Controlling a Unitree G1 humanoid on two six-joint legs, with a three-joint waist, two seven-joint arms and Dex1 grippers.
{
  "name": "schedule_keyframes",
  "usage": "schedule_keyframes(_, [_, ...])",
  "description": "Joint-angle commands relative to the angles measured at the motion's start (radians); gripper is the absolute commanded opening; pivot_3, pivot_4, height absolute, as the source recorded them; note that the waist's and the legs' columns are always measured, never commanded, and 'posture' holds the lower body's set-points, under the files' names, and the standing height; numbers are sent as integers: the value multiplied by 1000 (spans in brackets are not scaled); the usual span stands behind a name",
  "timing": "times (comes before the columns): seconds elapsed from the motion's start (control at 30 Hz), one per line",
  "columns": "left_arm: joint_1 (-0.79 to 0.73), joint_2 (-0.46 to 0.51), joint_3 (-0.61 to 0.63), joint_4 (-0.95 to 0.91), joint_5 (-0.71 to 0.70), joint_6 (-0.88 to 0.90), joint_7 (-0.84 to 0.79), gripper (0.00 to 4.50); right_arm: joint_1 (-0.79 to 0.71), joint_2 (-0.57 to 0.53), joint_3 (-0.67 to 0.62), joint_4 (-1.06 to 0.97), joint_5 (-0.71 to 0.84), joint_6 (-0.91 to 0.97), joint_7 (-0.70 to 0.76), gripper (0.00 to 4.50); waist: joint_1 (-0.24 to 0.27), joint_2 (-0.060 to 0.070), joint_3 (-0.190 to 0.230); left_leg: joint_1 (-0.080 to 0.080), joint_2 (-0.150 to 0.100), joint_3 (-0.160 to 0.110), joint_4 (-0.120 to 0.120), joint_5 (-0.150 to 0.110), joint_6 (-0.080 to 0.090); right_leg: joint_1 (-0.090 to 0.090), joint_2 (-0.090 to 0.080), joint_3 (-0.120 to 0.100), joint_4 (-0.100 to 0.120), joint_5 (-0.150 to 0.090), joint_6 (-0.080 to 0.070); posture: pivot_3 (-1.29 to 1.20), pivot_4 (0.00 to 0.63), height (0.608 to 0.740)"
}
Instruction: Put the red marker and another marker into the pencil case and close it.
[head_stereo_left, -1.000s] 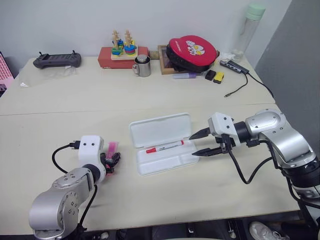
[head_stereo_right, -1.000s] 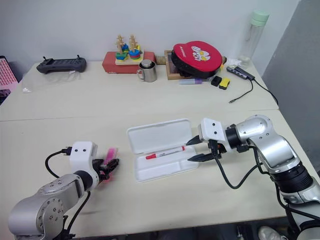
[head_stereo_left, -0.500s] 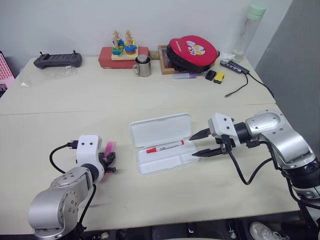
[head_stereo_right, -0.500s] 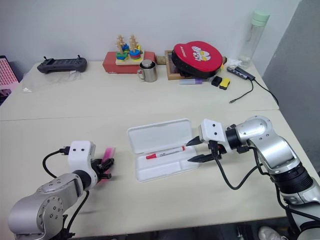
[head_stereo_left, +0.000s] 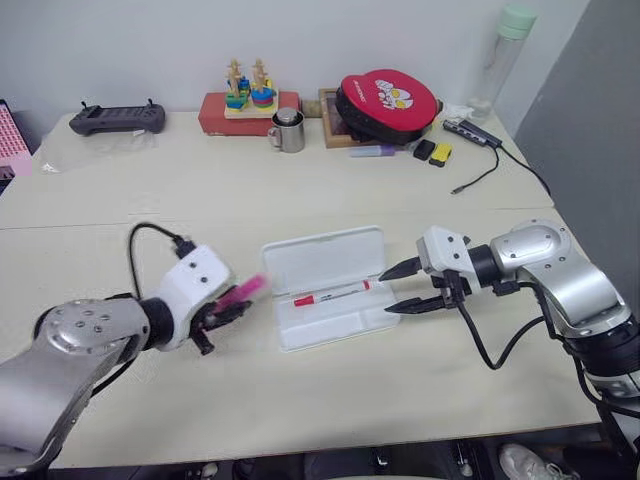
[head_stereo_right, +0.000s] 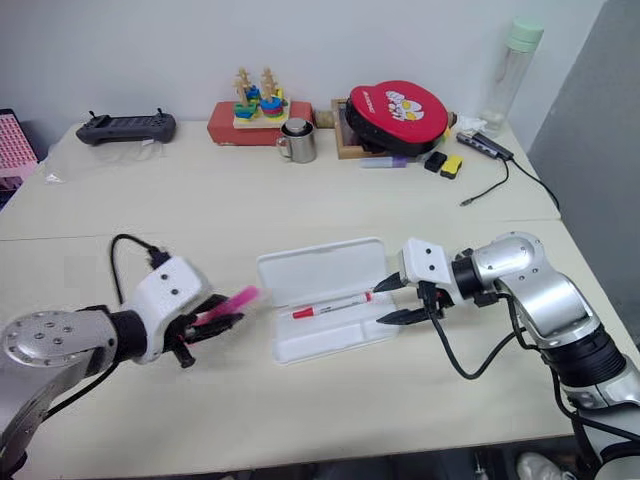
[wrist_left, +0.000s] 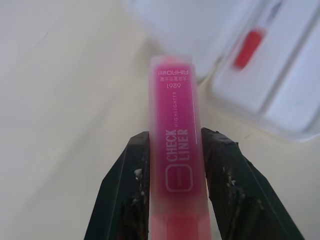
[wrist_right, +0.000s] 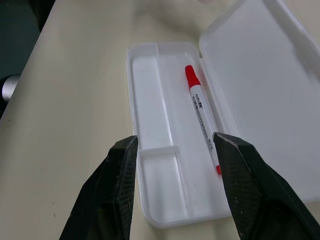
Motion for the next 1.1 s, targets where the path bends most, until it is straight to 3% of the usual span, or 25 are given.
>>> schedule_keyframes(0.03, [-116, 0, -179, 62, 25, -133, -91, 1210, -13, -7, -15, -19, -3, -9, 1, 2477, -1, 0, 0, 0, 0, 0, 0, 0, 0, 0, 0, 0, 0, 0, 0, 0, 150, 740])
schedule_keyframes(0.23, [-200, -36, -360, 171, 90, -278, -166, 1210, -16, -10, -16, -24, -6, -4, -6, 2477, -4, 1, 0, -1, 1, 0, 0, 0, 0, -1, 1, 0, 0, 0, 0, 0, 150, 740])
schedule_keyframes(0.47, [-249, -108, -473, 270, 164, -381, -198, 1210, -8, -21, -25, -39, 0, 8, -12, 2477, -1, 1, 0, -1, 1, 0, 1, 0, 0, -1, 1, 0, 0, 0, 0, 0, 150, 740])
schedule_keyframes(0.93, [-293, -177, -527, 334, 217, -434, -261, 1210, 2, -31, -33, -61, 6, 26, -18, 2477, -1, 1, 0, -1, 1, 0, 1, 0, 0, -1, 1, 0, 2, 0, 0, 0, 150, 740])
schedule_keyframes(1.0, [-302, -186, -531, 343, 213, -433, -276, 1923, 2, -30, -32, -62, 5, 28, -19, 2477, -1, 1, 0, -1, 1, 0, 1, 0, 0, -1, 1, 0, 2, 0, 0, 0, 150, 740])
schedule_keyframes(1.1, [-316, -205, -524, 347, 219, -422, -268, 2459, 2, -29, -32, -65, 6, 33, -21, 2477, -1, 1, 0, -1, 1, 0, 1, 0, 0, -1, 1, 0, 2, 0, 0, 0, 150, 740])
